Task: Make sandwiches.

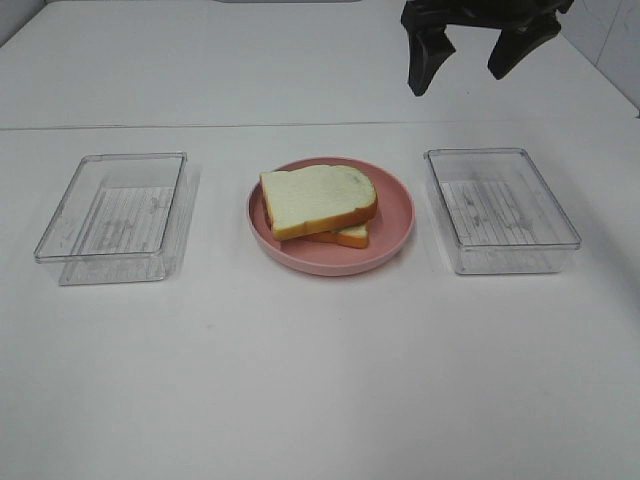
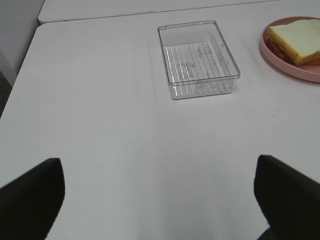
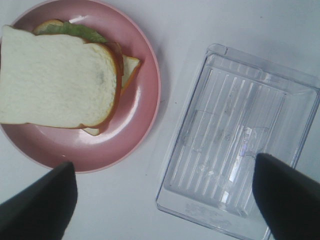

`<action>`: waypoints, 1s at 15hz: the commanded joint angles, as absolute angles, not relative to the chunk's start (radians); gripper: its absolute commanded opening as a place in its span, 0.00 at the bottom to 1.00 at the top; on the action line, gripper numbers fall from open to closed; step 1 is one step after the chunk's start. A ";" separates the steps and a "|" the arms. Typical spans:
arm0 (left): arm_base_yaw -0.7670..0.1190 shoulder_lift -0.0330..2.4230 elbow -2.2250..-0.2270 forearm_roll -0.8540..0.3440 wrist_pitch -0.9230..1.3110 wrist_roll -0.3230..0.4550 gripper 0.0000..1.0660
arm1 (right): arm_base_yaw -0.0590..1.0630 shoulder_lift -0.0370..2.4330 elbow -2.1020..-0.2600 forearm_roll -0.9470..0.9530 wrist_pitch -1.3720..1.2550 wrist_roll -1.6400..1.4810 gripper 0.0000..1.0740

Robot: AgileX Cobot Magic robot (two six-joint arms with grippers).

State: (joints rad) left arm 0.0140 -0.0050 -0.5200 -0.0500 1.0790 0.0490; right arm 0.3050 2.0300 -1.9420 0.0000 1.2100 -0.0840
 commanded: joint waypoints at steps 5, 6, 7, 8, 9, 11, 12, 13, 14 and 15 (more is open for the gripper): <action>0.014 -0.019 -0.518 -0.054 1.075 0.044 0.89 | 0.301 1.737 -1.627 0.006 1.300 -0.044 0.85; 0.014 -0.019 -0.518 -0.054 1.075 0.044 0.89 | 0.301 1.711 -1.593 0.000 1.292 -0.043 0.85; 0.014 -0.019 -0.518 -0.054 1.075 0.044 0.89 | 0.301 1.582 -1.414 -0.005 1.252 -0.030 0.84; 0.014 -0.019 -0.518 -0.054 1.075 0.044 0.89 | 0.301 1.547 -1.376 -0.010 1.239 -0.025 0.84; 0.014 -0.019 -0.518 -0.054 1.075 0.044 0.89 | 0.301 1.477 -1.279 -0.015 1.212 -0.020 0.84; 0.014 -0.019 -0.518 -0.054 1.075 0.044 0.89 | 0.301 1.296 -1.061 -0.015 1.120 -0.007 0.84; 0.014 -0.019 -0.518 -0.054 1.075 0.044 0.89 | 0.301 1.256 -1.020 -0.016 1.110 0.000 0.84; 0.014 -0.019 -0.518 -0.054 1.075 0.044 0.89 | 0.289 1.187 -0.959 -0.015 1.094 0.018 0.84; 0.014 -0.019 -0.518 -0.054 1.075 0.044 0.89 | 0.274 1.149 -0.930 -0.012 1.091 0.023 0.84; 0.014 -0.019 -0.518 -0.054 1.075 0.044 0.89 | 0.193 1.006 -0.839 -0.013 1.100 0.025 0.84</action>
